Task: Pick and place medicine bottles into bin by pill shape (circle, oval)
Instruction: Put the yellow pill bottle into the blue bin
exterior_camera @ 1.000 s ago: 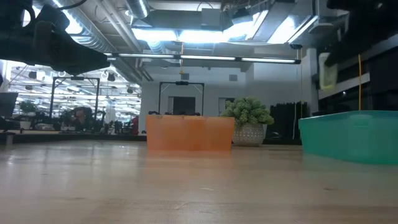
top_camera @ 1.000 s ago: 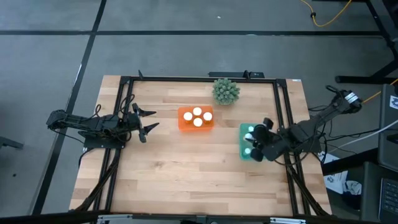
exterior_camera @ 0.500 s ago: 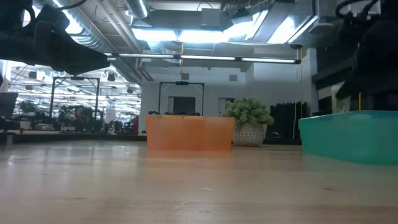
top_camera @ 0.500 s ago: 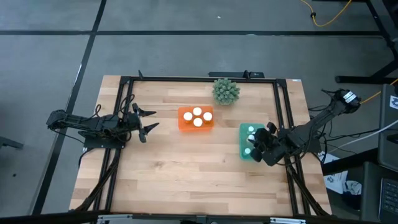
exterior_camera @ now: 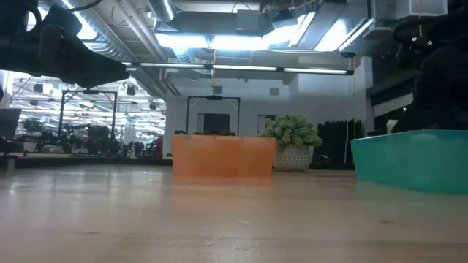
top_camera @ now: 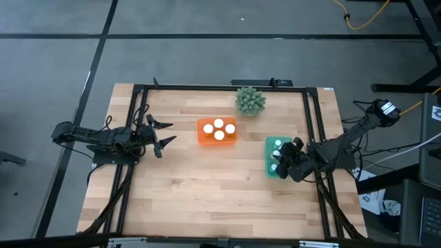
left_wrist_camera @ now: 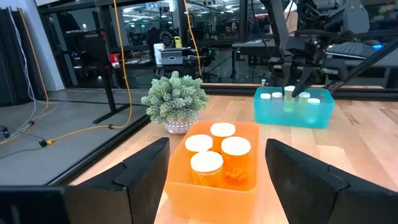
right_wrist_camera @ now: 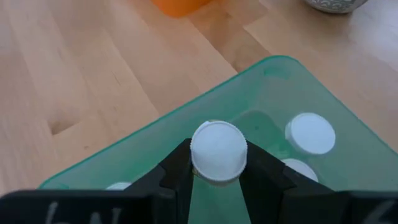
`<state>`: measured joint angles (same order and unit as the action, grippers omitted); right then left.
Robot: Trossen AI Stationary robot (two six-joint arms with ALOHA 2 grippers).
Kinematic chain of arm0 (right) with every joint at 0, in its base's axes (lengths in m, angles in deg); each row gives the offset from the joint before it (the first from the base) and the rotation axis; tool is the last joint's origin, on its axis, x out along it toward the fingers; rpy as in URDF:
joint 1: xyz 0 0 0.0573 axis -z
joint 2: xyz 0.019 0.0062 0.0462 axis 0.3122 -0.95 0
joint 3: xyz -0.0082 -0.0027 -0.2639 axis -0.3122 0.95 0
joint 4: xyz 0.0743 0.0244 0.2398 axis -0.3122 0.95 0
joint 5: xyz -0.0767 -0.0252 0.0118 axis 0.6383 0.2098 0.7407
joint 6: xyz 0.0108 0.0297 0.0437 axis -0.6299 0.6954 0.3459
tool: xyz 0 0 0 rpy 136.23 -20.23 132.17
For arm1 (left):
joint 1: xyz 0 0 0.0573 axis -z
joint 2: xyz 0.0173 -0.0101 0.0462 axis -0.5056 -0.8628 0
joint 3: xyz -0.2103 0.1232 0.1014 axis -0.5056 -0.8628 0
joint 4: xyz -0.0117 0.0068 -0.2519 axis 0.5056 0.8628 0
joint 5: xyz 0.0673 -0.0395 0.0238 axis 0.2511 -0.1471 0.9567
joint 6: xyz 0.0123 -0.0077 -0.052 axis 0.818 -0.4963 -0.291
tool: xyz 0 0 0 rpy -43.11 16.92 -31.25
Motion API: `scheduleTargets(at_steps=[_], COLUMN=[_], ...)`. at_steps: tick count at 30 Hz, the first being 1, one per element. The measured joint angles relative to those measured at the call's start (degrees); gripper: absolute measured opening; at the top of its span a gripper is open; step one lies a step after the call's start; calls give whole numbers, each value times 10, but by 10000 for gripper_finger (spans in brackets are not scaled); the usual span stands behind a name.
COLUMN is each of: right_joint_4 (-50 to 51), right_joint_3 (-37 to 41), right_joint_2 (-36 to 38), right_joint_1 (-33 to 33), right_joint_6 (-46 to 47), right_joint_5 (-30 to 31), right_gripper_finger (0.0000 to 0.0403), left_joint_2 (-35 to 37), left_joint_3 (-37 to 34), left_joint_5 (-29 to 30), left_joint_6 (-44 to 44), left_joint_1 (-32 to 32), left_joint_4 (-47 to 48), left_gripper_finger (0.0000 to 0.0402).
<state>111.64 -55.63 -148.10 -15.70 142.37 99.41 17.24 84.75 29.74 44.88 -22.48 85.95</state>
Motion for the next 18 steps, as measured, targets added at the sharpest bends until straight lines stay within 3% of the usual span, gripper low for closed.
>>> scheduleTargets(at_steps=[18], right_joint_4=[4], right_joint_3=[0], right_joint_2=[0], right_joint_1=[0], right_joint_6=[-31], right_joint_5=[-25], right_gripper_finger=[112], left_joint_2=[0], left_joint_3=[0], left_joint_5=[0], left_joint_6=[0], left_joint_1=[0], left_joint_4=[0], left_gripper_finger=[257])
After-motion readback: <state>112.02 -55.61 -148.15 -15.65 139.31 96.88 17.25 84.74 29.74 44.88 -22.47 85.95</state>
